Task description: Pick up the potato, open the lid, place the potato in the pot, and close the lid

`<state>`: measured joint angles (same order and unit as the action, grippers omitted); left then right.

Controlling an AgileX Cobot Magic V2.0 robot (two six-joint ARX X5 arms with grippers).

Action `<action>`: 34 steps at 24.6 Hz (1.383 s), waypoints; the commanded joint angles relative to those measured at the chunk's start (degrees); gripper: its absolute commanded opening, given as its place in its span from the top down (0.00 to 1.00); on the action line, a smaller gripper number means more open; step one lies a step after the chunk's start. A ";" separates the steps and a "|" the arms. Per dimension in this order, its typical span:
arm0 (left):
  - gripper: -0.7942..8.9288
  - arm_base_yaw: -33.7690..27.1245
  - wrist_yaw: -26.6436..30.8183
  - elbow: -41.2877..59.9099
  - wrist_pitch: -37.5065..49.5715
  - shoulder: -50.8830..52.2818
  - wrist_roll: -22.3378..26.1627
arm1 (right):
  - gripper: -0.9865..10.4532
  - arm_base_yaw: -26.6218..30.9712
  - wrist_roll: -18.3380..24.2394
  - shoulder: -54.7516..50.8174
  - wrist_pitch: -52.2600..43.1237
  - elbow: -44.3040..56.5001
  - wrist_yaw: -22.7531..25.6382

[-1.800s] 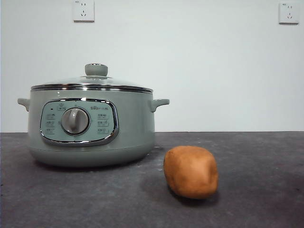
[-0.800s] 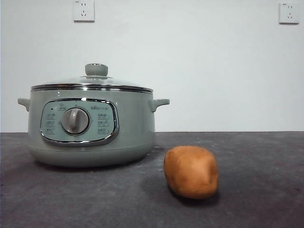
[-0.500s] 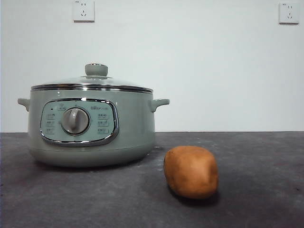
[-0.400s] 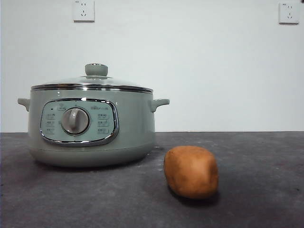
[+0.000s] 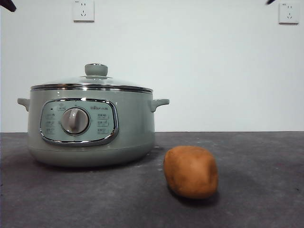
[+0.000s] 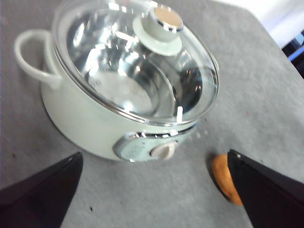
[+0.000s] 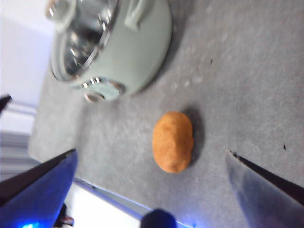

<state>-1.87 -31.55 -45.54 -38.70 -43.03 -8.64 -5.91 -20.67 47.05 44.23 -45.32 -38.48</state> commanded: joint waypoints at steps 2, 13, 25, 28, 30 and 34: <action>0.33 0.11 -0.42 -4.22 -5.14 -3.67 1.75 | 0.28 -8.04 1.44 7.52 0.09 -3.45 7.23; 0.34 0.22 -0.39 -6.86 -11.32 -8.13 6.27 | 0.28 -32.52 -3.37 31.39 -0.90 -12.94 28.06; 0.34 0.22 -0.35 -6.84 -11.39 -8.74 7.41 | 0.31 -40.59 -4.66 52.54 2.12 -20.41 36.59; 0.34 0.31 -0.09 -6.84 -11.23 -8.74 7.41 | 0.65 -40.59 -4.33 52.54 2.05 -20.41 36.57; 0.34 0.35 0.04 -6.86 -9.27 -9.07 6.82 | 0.89 -40.57 -0.87 52.54 2.03 -20.41 33.90; 0.34 2.12 0.15 -8.94 -6.34 -12.31 3.65 | 0.93 -40.50 0.46 52.54 1.84 -20.41 35.23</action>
<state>0.16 -31.24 -54.19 -45.74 -55.42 -4.19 -46.41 -20.73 99.04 46.24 -65.69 -3.90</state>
